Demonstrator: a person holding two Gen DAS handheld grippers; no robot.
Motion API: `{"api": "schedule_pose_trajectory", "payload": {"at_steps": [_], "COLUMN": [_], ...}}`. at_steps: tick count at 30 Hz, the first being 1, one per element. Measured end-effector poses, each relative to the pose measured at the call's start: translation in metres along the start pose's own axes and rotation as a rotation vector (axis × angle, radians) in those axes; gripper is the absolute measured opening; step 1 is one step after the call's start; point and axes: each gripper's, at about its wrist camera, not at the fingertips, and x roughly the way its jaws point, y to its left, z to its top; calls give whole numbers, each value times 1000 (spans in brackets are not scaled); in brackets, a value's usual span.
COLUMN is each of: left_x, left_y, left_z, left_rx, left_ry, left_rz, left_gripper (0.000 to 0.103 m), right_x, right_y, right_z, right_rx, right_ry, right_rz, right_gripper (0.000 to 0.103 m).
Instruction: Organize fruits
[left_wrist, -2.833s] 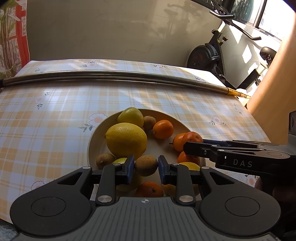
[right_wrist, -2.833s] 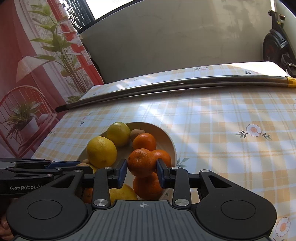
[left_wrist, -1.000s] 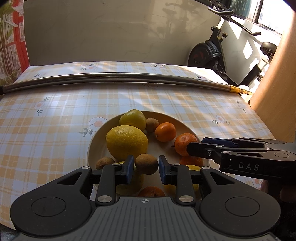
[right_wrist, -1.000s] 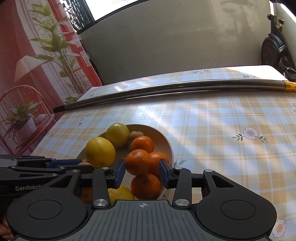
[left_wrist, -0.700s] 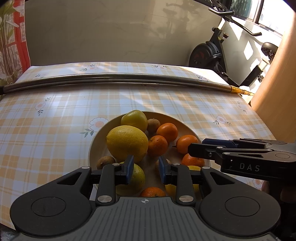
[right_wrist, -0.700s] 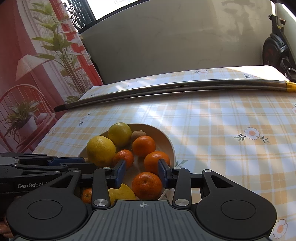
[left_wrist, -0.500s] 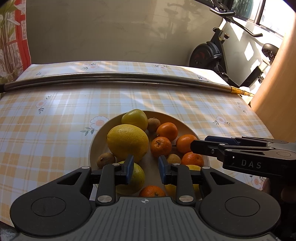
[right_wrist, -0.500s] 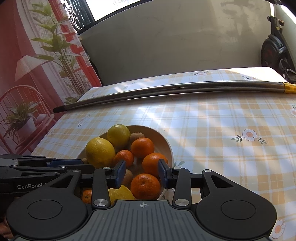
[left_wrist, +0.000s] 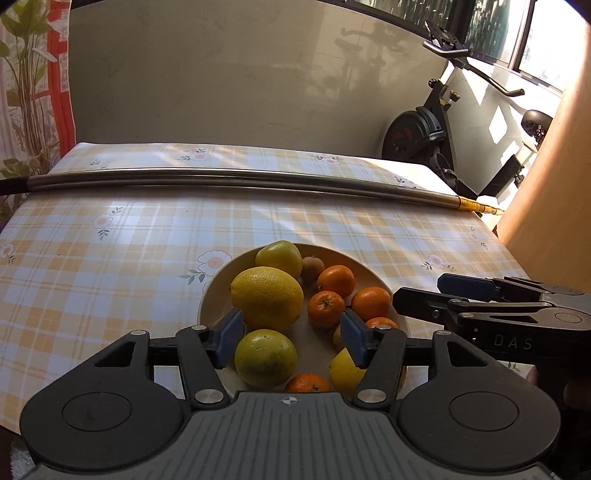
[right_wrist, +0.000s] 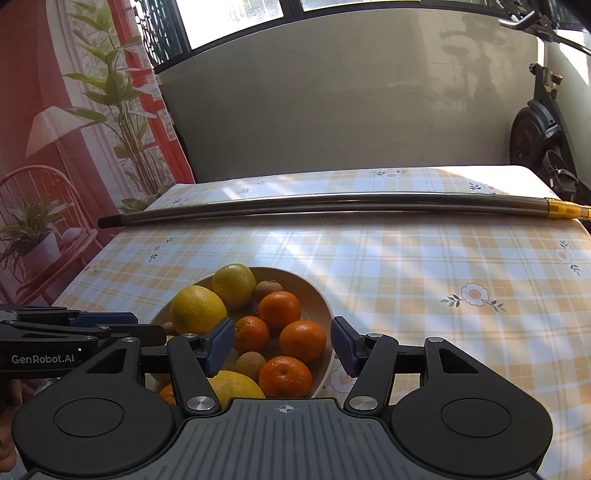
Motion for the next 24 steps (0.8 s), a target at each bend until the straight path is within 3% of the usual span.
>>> {"api": "schedule_pose_trajectory", "payload": {"at_steps": [2,4,8,17,24], "left_x": [-9,-16,-31,-76,-127], "left_y": [0,1,2,6,7], "left_z": [2,4,7,15,36], "left_rx": [1,-1,1,15,13], "left_ry": [-22,-32,-64,-194,-326], "left_rz": [3,18,38,79,113], "left_gripper": [84,92,98,103,103], "right_x": [-6,-13,-25,-60,-109], "right_y": [3,4,3,23,34], "right_z": [1,2,4,11,38], "right_rx": [-8,-3,20,-36,-38], "right_ry": [-14,-27,-44,-96,-197], "right_rz": [-2,-17,-27,-31,-23], "right_gripper": [80,86,101,103,103]}}
